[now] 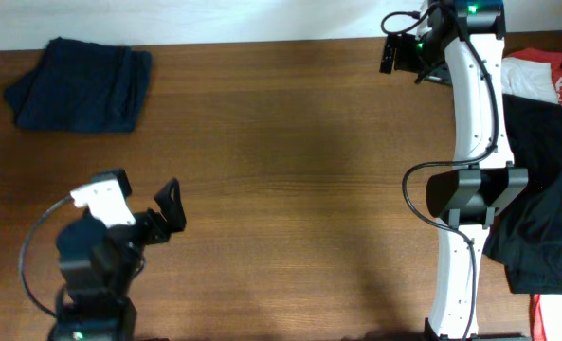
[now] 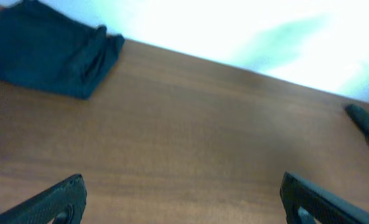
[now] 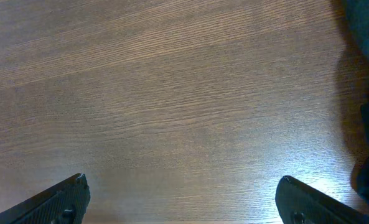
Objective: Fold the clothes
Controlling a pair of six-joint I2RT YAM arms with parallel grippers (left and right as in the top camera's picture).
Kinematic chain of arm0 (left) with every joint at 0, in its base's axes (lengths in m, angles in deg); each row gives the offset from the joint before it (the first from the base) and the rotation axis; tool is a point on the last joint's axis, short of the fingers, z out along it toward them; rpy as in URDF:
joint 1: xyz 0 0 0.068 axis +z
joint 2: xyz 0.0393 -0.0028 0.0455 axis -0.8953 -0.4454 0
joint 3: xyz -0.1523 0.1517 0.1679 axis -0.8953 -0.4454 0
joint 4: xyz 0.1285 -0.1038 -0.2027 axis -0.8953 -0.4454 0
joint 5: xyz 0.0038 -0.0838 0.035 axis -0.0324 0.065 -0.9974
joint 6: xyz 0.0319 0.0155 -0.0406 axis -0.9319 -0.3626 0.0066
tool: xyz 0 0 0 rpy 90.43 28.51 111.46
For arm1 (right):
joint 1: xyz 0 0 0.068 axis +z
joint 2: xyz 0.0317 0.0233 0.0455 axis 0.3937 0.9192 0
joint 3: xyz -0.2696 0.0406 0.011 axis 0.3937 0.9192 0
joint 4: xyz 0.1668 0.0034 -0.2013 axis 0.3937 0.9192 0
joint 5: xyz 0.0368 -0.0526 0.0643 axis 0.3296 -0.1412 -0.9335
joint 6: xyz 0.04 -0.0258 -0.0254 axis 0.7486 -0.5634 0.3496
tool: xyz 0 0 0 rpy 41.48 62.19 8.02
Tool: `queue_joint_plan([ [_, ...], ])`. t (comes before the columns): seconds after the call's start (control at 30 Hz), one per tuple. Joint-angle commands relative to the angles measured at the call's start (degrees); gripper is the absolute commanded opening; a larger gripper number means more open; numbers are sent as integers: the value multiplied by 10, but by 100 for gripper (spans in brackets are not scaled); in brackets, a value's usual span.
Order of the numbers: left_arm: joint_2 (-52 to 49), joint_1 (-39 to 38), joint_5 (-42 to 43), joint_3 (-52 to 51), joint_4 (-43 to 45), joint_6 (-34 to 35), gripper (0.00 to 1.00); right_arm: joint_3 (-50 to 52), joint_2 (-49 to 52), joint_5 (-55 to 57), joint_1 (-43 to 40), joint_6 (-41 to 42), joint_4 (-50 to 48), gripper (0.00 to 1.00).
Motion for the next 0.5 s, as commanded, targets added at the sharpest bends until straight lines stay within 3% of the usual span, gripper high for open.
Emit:
queue_joint_plan([
  [0.0, 100, -3, 7, -119, 70, -5, 99, -4, -5, 7, 1, 3, 0, 99],
  [0.17, 257, -3, -15, -262, 161, -49, 99, -4, -5, 7, 1, 3, 0, 99],
  [0.27, 326, -7, -46, -311, 173, -48, 99, -4, -5, 7, 1, 3, 0, 99],
  [0.47, 360, -8, -78, -362, 186, -49, 99, -4, -5, 7, 1, 3, 0, 99],
])
